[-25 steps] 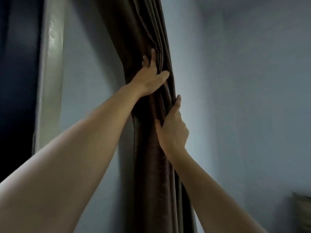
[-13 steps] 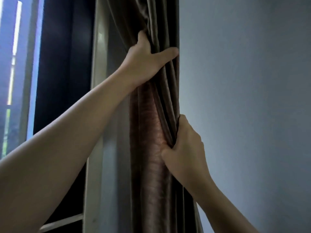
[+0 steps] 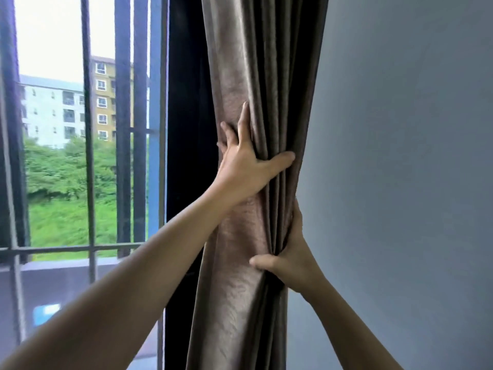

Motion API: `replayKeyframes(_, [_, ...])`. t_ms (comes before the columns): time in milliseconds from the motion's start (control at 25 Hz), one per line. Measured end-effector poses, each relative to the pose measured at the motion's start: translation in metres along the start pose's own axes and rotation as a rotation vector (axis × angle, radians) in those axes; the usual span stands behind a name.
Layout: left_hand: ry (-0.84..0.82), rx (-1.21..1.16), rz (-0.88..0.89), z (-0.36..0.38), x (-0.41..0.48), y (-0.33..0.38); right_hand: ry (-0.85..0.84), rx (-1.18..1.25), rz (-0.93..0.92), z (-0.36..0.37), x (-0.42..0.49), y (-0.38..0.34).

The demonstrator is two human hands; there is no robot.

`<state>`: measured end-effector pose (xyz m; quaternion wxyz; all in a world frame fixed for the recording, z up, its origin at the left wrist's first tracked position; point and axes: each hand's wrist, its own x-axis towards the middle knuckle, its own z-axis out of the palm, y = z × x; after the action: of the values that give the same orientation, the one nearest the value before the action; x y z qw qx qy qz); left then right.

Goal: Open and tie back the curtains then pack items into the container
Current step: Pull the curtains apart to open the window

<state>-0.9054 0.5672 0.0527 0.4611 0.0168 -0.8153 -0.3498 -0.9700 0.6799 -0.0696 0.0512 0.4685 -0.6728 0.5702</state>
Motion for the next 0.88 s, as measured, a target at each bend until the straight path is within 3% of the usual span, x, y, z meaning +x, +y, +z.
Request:
replayKeyframes(200, [-0.072, 0.011, -0.109, -0.003, -0.052, -0.024, 0.043, -0.093, 0.136, 0.022, -0.022, 0.022])
replayKeyframes(440, [-0.247, -0.116, -0.181, 0.001, -0.085, -0.02, -0.138, 0.06, -0.01, 0.04, -0.057, 0.018])
replayKeyframes(720, [-0.38, -0.289, -0.144, -0.001, -0.106, 0.006, -0.09, 0.067, -0.033, 0.03, -0.095, 0.008])
replayKeyframes(880, [-0.36, -0.338, -0.144, -0.002, -0.113, 0.008, -0.098, 0.047, -0.016, 0.018, -0.102, 0.01])
